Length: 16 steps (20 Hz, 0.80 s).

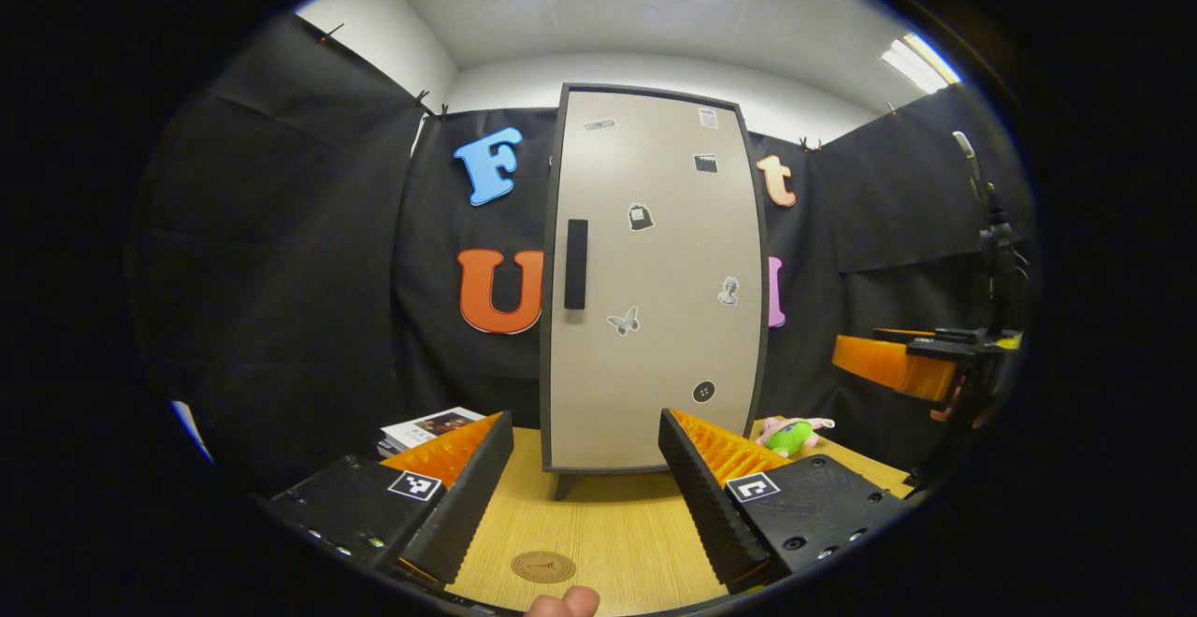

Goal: Open the cabinet door with the right hand, grasp the bottle in the cabinet with the left hand and place it on the coaster, then close the cabinet door with the right hand.

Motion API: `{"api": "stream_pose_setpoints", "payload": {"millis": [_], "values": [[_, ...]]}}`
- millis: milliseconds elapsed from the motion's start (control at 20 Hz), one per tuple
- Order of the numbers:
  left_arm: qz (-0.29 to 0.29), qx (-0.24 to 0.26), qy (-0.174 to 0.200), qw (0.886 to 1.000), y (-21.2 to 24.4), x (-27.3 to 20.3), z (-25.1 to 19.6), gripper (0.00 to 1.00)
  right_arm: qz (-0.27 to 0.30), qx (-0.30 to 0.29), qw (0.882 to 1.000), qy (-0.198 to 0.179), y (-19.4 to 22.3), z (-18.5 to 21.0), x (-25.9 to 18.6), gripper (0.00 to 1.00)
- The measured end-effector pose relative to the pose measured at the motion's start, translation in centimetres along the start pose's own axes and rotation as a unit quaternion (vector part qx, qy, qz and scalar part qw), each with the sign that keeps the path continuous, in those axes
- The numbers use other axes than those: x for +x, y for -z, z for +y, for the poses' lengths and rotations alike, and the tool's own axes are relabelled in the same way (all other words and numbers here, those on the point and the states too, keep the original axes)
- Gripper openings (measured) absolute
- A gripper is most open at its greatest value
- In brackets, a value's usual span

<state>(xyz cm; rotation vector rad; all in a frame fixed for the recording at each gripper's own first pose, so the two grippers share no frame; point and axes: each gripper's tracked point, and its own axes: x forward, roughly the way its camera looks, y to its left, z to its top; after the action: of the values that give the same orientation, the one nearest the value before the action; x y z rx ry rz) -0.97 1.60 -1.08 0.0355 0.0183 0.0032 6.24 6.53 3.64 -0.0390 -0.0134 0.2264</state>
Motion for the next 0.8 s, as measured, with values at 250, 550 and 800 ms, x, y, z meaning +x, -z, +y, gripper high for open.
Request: {"api": "stream_pose_setpoints", "payload": {"millis": [250, 550, 800], "values": [[0.013, 0.003, -0.013, 1.0, 0.7, -0.9, 0.9, 0.95, 0.014, -0.007, 0.998, -0.063, -0.7, 4.2, 5.9, 0.99], [0.012, 0.005, -0.03, 0.999, 0.6, -2.3, 1.9, 0.94, 0.001, -0.02, 0.995, -0.101, -3.8, 9.6, 13.2, 0.99], [0.012, 0.003, -0.04, 0.999, 0.4, -3.7, 2.5, 0.94, -0.006, -0.032, 0.992, -0.119, -5.5, 14.2, 18.8, 0.94]]}}
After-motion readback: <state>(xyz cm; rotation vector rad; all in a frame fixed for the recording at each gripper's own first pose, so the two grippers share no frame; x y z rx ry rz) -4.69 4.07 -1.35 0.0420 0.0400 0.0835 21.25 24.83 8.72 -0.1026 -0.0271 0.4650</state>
